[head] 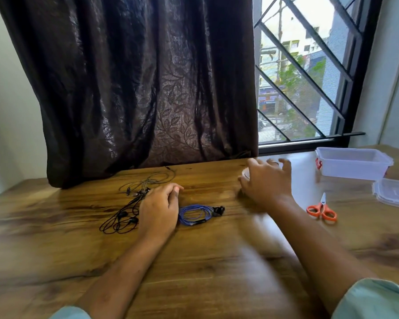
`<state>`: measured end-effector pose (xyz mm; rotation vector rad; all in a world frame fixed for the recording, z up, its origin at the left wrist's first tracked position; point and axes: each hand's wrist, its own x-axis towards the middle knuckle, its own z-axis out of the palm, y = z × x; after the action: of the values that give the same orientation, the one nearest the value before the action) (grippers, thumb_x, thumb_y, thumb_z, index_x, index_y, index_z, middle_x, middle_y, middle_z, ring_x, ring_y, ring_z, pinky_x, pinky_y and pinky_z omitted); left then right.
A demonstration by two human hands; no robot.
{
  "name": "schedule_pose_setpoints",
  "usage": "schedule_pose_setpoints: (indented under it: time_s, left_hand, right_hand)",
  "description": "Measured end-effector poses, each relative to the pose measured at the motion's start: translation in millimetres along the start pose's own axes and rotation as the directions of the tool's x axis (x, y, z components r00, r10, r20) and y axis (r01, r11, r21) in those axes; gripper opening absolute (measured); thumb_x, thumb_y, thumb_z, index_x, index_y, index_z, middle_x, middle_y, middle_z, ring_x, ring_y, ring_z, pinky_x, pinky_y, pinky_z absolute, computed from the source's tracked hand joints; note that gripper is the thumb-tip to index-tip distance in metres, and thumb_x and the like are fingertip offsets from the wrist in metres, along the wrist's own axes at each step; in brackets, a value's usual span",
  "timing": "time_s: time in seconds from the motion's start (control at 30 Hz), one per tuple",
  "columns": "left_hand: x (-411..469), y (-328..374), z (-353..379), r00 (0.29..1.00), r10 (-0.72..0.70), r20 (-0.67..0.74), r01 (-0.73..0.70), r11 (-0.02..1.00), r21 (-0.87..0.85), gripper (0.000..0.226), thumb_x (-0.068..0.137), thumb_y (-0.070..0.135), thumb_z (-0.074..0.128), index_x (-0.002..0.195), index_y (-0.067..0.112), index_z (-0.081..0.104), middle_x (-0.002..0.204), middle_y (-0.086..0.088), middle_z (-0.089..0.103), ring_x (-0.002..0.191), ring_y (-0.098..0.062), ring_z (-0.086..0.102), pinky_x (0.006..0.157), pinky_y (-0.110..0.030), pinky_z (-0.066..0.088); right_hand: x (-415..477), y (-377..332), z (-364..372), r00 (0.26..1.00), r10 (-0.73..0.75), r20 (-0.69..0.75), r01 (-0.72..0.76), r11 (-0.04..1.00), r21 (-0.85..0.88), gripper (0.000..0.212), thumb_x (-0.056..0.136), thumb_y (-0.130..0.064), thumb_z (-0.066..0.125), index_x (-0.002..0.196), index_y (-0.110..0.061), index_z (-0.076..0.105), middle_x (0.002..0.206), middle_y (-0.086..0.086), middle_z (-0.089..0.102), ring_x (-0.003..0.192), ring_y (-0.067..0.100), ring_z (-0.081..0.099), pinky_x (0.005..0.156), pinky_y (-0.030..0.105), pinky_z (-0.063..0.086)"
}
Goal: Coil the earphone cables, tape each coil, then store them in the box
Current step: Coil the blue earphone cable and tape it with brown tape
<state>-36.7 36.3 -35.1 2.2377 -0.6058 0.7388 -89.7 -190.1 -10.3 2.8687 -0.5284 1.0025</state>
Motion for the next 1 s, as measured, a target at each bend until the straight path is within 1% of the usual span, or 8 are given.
schedule_pose_setpoints:
  time_s: [0.1,0.23,0.3,0.37,0.5,0.6,0.8,1.0]
  left_hand:
    - [-3,5,-4,0.997,0.064,-0.046,-0.063,0.998,0.011,0.028,0.097,0.03,0.039,0.096,0.025,0.067,0.092,0.017,0.062,0.093,-0.009,0.058,0.084,-0.039,0.049]
    - [-8,19,-4,0.994,0.101,-0.05,-0.101,0.995,0.014,0.022,0.095,0.03,0.044,0.096,0.027,0.065,0.09,0.022,0.057,0.091,-0.004,0.055,0.084,-0.036,0.047]
    - [-8,31,1,0.996,0.082,-0.035,-0.083,0.996,-0.018,0.016,0.095,0.027,0.05,0.102,0.027,0.065,0.095,0.023,0.057,0.096,-0.003,0.054,0.087,-0.032,0.045]
    - [-3,43,8,0.998,0.058,-0.024,-0.059,0.997,-0.052,0.022,0.094,0.03,0.052,0.112,0.027,0.064,0.107,0.017,0.061,0.107,-0.005,0.052,0.093,-0.034,0.045]
    - [17,58,28,1.0,-0.01,0.013,0.011,0.992,-0.123,0.04,0.091,0.042,0.055,0.126,0.024,0.059,0.127,0.007,0.059,0.12,-0.012,0.049,0.102,-0.034,0.04]
    - [23,57,33,0.999,0.03,-0.041,-0.034,0.995,-0.098,0.04,0.088,0.041,0.06,0.121,0.02,0.064,0.12,0.006,0.064,0.114,-0.014,0.053,0.098,-0.035,0.044]
    - [19,41,26,0.97,0.105,-0.221,-0.136,0.982,-0.13,0.003,0.082,0.018,0.071,0.084,0.017,0.069,0.088,0.008,0.069,0.087,-0.01,0.061,0.08,-0.035,0.051]
    - [16,52,22,0.955,0.186,-0.232,-0.223,0.964,-0.146,0.003,0.09,0.017,0.061,0.09,0.017,0.064,0.088,0.009,0.066,0.083,-0.008,0.058,0.072,-0.023,0.046]
  right_hand:
    - [-2,6,-1,0.981,0.031,0.19,-0.027,0.999,-0.021,0.024,0.087,-0.046,0.055,0.1,-0.025,0.06,0.104,0.0,0.068,0.103,0.022,0.063,0.11,0.045,0.018]
    - [-3,4,5,0.984,-0.036,0.177,0.024,0.997,0.068,0.007,0.086,-0.025,0.055,0.08,-0.028,0.052,0.094,-0.005,0.066,0.098,0.02,0.064,0.108,0.041,0.02]
    - [-2,3,10,0.992,-0.06,0.112,0.038,0.982,0.186,0.004,0.087,-0.027,0.056,0.09,-0.027,0.058,0.103,-0.005,0.066,0.103,0.019,0.061,0.107,0.039,0.019]
    - [-1,-2,15,0.995,-0.06,0.085,0.029,0.947,0.319,0.022,0.088,-0.032,0.058,0.109,-0.026,0.062,0.114,-0.004,0.066,0.109,0.02,0.059,0.105,0.038,0.021]
    - [-3,-15,19,0.996,-0.087,0.013,0.047,0.657,0.752,0.033,0.079,-0.025,0.073,0.111,-0.018,0.066,0.099,-0.003,0.07,0.082,0.006,0.061,0.08,0.027,0.047]
    - [-5,-23,20,0.99,-0.137,0.031,0.035,0.451,0.892,0.03,0.079,-0.014,0.074,0.108,-0.011,0.066,0.092,-0.002,0.068,0.074,-0.001,0.058,0.065,0.012,0.045]
    - [-5,-27,25,0.98,-0.18,0.087,-0.017,0.357,0.934,0.032,0.08,-0.017,0.075,0.11,-0.012,0.066,0.096,-0.002,0.067,0.083,0.004,0.062,0.068,0.017,0.052]
    - [-4,-21,8,0.967,-0.222,0.127,-0.067,0.26,0.963,0.027,0.082,-0.015,0.073,0.109,-0.014,0.067,0.098,0.001,0.068,0.09,0.013,0.065,0.071,0.025,0.056]
